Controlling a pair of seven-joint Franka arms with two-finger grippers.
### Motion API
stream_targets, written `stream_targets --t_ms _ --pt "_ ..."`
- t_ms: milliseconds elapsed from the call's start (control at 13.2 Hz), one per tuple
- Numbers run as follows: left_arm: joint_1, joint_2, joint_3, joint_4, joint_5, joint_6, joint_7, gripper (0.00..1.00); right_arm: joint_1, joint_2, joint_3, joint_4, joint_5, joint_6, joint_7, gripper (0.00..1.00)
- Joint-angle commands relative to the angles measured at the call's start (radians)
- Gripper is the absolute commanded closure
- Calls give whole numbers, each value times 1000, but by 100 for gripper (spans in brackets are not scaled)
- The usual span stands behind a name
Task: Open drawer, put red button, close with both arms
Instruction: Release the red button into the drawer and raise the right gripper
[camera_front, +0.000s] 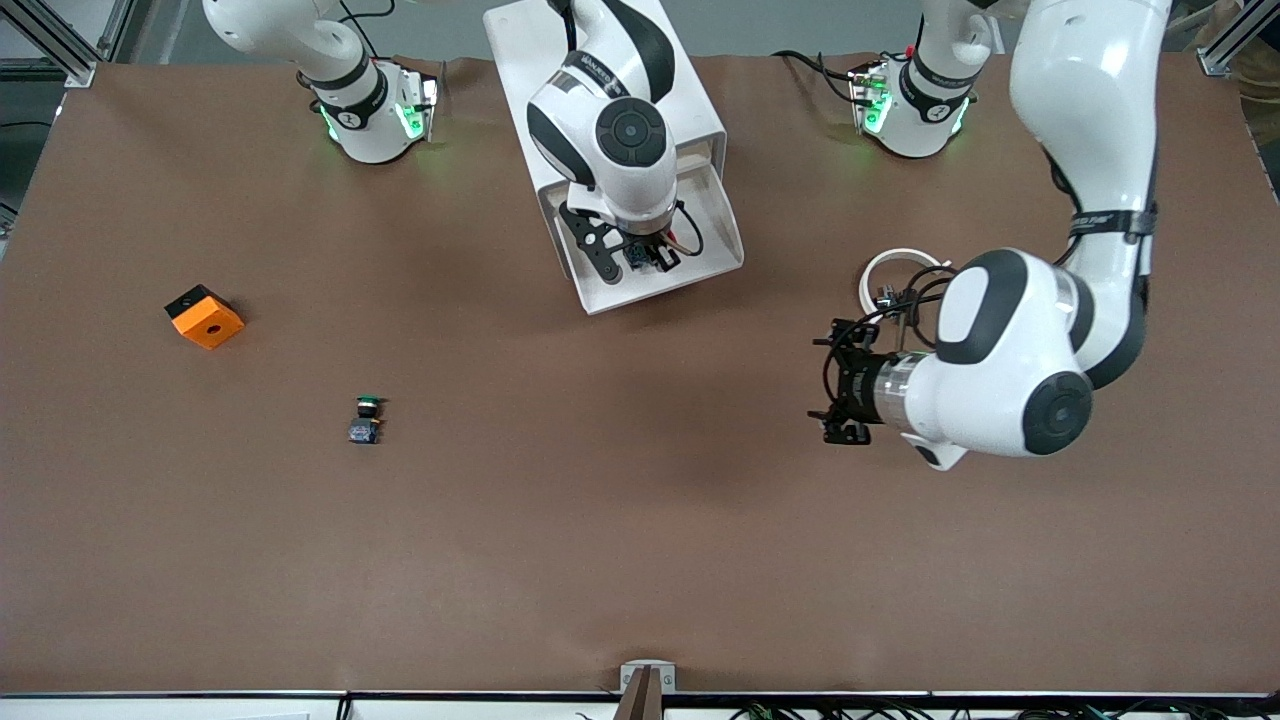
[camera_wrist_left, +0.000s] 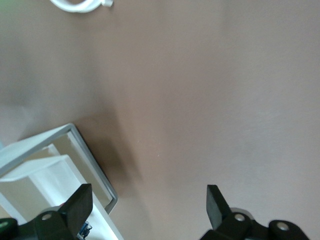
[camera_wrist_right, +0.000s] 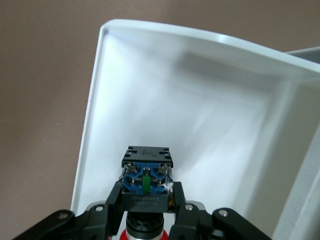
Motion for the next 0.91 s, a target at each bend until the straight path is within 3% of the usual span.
stream_targets --t_ms 0,152,227,303,379,455,682,833 --pt "-4 -33 -4 -17 87 -4 44 0 16 22 -12 26 24 -7 13 75" --pt "-7 -42 0 -17 122 -1 133 0 17 29 -12 26 24 -7 13 69" --pt "-9 -55 -2 -18 154 -1 191 0 20 29 -12 28 24 -7 13 60" --pt "-12 -61 -2 -18 183 -3 239 0 20 29 -12 28 24 -7 13 47" --pt "-13 -65 -5 -20 216 -1 279 0 20 29 -12 28 23 -8 13 10" --pt "-15 -65 -10 -20 249 -3 316 0 25 28 -12 28 23 -10 13 0" --pt "-30 -76 -22 -23 294 -3 455 0 23 19 -12 63 23 -30 13 0" --pt "-58 -107 -31 -37 296 -3 571 0 13 -10 -17 104 23 -120 9 0"
